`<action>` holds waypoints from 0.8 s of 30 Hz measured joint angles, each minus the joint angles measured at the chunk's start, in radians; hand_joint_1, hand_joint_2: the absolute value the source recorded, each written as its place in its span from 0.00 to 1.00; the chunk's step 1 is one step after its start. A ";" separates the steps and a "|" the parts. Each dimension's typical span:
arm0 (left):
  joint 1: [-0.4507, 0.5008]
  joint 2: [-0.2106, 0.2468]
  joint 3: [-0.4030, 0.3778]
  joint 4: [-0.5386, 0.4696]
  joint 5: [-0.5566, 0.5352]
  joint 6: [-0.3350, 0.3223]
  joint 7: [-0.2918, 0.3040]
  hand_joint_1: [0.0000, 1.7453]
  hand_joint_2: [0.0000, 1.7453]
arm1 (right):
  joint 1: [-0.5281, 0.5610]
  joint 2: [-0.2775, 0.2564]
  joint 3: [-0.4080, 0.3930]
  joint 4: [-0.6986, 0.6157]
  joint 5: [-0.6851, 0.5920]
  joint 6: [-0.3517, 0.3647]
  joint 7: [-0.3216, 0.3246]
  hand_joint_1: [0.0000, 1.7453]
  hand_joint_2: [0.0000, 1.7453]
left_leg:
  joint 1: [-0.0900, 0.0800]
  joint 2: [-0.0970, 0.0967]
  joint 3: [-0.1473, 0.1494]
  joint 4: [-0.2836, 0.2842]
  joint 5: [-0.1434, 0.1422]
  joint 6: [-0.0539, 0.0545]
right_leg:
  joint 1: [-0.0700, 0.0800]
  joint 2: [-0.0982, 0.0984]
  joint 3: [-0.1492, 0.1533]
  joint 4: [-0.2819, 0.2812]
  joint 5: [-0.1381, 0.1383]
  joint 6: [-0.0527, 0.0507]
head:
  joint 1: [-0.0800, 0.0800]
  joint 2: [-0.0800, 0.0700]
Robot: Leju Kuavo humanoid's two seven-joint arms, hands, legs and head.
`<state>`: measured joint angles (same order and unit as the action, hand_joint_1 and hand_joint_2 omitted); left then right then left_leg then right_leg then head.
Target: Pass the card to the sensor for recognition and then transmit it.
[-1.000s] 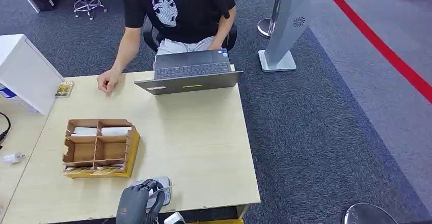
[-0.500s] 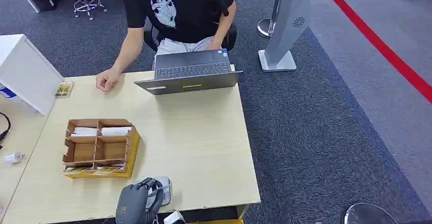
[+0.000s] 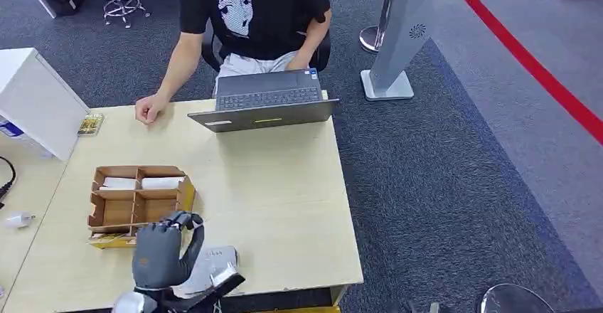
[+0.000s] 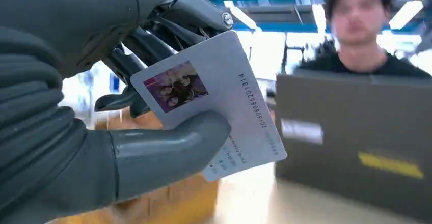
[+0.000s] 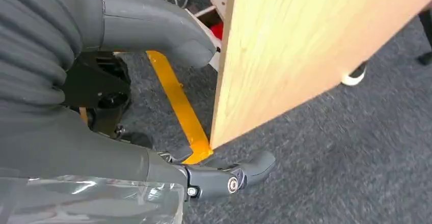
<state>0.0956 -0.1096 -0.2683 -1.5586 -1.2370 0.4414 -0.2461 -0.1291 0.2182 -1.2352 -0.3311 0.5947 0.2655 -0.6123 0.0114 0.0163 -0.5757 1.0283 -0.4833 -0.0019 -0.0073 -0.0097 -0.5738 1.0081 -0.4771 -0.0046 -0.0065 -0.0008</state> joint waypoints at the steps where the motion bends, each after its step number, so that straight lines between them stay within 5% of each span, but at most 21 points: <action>1: -0.022 0.004 0.016 -0.012 -0.019 -0.003 0.010 1.00 1.00 | -0.003 0.000 0.005 0.002 0.003 -0.001 0.002 0.00 1.00 | 0.000 0.000 0.000 0.000 0.001 0.000 | 0.000 0.000 0.000 0.000 0.000 0.000 | 0.000 0.000; 11: -0.264 0.092 0.183 0.019 -0.167 -0.040 0.104 1.00 1.00 | -0.027 0.000 0.059 0.017 0.002 -0.001 0.023 0.00 1.00 | 0.001 0.000 0.000 0.000 0.002 -0.001 | 0.001 0.000 0.000 0.001 0.001 -0.001 | 0.000 0.000; 16: -0.375 0.150 0.206 0.128 -0.245 -0.056 0.169 1.00 1.00 | -0.034 0.000 0.083 0.022 -0.027 -0.001 0.037 0.00 1.00 | 0.000 0.000 0.000 0.000 0.002 -0.001 | 0.001 0.000 0.000 0.001 0.001 -0.001 | 0.000 0.000; 24: -0.447 0.194 0.219 0.220 -0.248 -0.063 0.193 1.00 1.00 | -0.039 -0.001 0.101 0.027 -0.031 -0.002 0.039 0.00 1.00 | 0.000 0.000 0.000 0.000 0.002 -0.001 | 0.000 0.001 0.000 0.001 0.001 -0.001 | 0.001 0.000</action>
<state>-0.3510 0.0846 -0.0496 -1.3386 -1.4847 0.3782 -0.0536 -0.1679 0.2171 -1.1346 -0.3040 0.5638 0.2632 -0.5737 0.0118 0.0164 -0.5756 1.0284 -0.4811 -0.0034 -0.0068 -0.0091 -0.5743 1.0089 -0.4765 -0.0055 -0.0057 -0.0008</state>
